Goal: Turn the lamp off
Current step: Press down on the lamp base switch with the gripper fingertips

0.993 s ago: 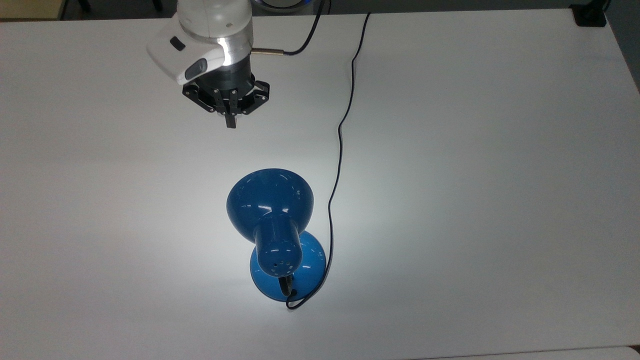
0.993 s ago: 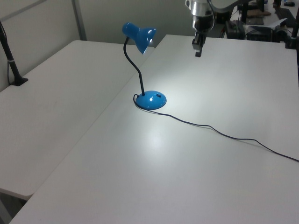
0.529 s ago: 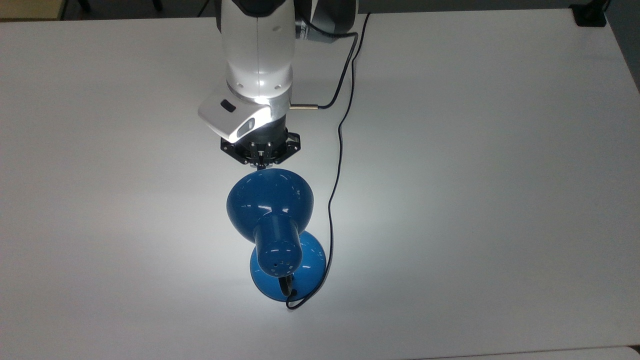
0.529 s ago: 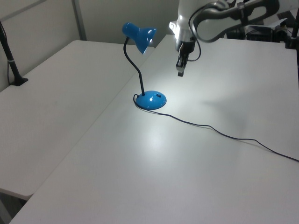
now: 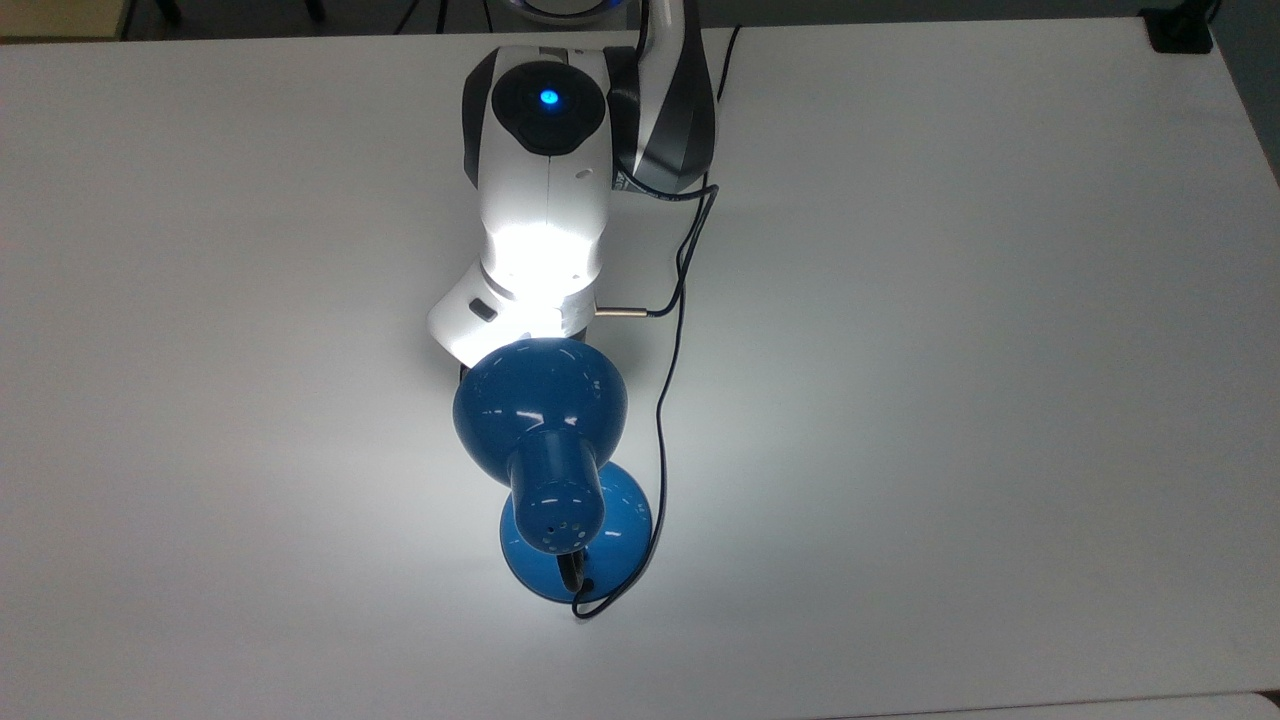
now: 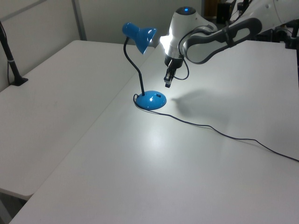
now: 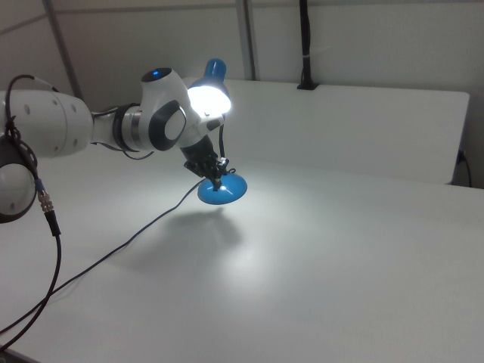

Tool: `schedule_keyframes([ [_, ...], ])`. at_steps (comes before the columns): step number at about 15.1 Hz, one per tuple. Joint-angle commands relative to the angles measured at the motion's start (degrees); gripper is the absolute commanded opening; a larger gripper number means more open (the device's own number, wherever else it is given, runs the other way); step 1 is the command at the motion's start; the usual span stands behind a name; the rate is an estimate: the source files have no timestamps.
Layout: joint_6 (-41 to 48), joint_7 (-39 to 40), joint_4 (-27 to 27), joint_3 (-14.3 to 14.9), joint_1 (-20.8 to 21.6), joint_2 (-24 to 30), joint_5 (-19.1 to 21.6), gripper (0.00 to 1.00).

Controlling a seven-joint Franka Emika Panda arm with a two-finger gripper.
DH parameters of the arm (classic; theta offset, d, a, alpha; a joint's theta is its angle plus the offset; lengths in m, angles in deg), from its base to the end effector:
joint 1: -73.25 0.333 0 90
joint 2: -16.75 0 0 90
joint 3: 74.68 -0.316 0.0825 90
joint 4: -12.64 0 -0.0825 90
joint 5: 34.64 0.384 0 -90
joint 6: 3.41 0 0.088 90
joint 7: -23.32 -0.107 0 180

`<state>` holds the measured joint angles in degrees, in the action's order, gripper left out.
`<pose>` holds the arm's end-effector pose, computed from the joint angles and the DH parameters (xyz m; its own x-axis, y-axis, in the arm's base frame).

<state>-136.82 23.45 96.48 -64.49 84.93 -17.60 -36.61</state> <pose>0.7353 0.0441 0.3639 0.9582 0.1069 0.2653 0.0742 -0.9887 0.1306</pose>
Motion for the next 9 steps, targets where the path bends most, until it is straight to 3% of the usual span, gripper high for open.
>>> schedule_keyframes([
  [1, -1.94, -0.83, -4.47, 0.45, 0.28, -4.31, 0.83, 0.0],
  [9, -1.69, -0.47, -5.44, -1.31, 0.8, -5.72, 1.18, 0.0],
])
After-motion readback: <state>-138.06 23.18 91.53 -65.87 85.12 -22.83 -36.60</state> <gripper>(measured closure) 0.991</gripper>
